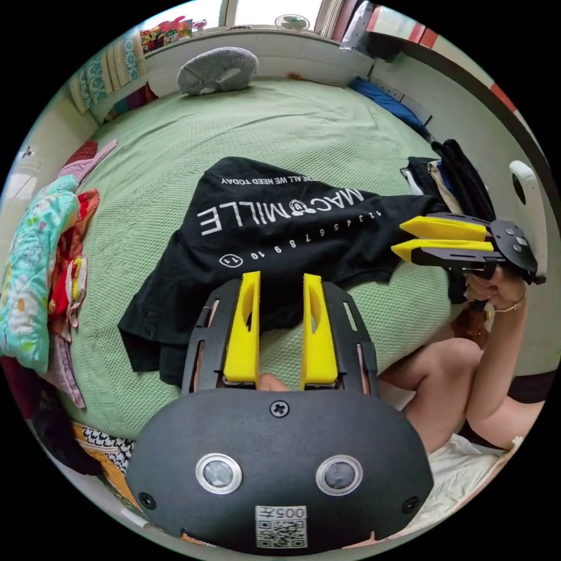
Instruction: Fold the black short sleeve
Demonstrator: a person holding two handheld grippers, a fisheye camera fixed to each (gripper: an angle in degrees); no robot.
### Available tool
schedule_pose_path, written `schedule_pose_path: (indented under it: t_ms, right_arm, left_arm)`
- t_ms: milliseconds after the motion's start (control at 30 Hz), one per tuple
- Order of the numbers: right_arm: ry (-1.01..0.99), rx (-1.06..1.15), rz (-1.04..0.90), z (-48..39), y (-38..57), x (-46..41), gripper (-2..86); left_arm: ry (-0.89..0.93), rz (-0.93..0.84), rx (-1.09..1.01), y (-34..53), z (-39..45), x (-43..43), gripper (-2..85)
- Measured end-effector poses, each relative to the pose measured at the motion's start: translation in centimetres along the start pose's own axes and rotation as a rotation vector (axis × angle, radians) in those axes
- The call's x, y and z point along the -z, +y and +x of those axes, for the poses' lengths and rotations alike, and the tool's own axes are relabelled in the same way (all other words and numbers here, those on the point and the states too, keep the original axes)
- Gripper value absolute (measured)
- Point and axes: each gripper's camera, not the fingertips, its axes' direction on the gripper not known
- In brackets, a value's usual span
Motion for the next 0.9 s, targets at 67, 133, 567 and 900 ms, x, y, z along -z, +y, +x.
schedule_pose_path:
  t_ms: [67, 133, 567, 900]
  right_arm:
    - [-0.014, 0.042, -0.051, -0.5, -0.6, -1.1, 8.6]
    - [-0.016, 0.071, -0.075, -0.8, -0.8, -1.8, 8.6]
    - [0.118, 0.098, -0.262, -1.6, -2.1, -5.5, 9.2]
    - [0.013, 0.038, -0.229, -0.5, -2.3, -3.1, 3.1]
  left_arm:
    - [-0.037, 0.003, -0.008, 0.5, 0.6, 0.3, 12.4]
    - [-0.052, 0.015, -0.017, 1.0, 0.9, 0.6, 13.0]
    - [-0.137, -0.138, 0.008, 2.7, 3.2, -1.1, 14.0]
    - [-0.033, -0.091, 0.072, 4.6, 1.4, 1.4, 8.1]
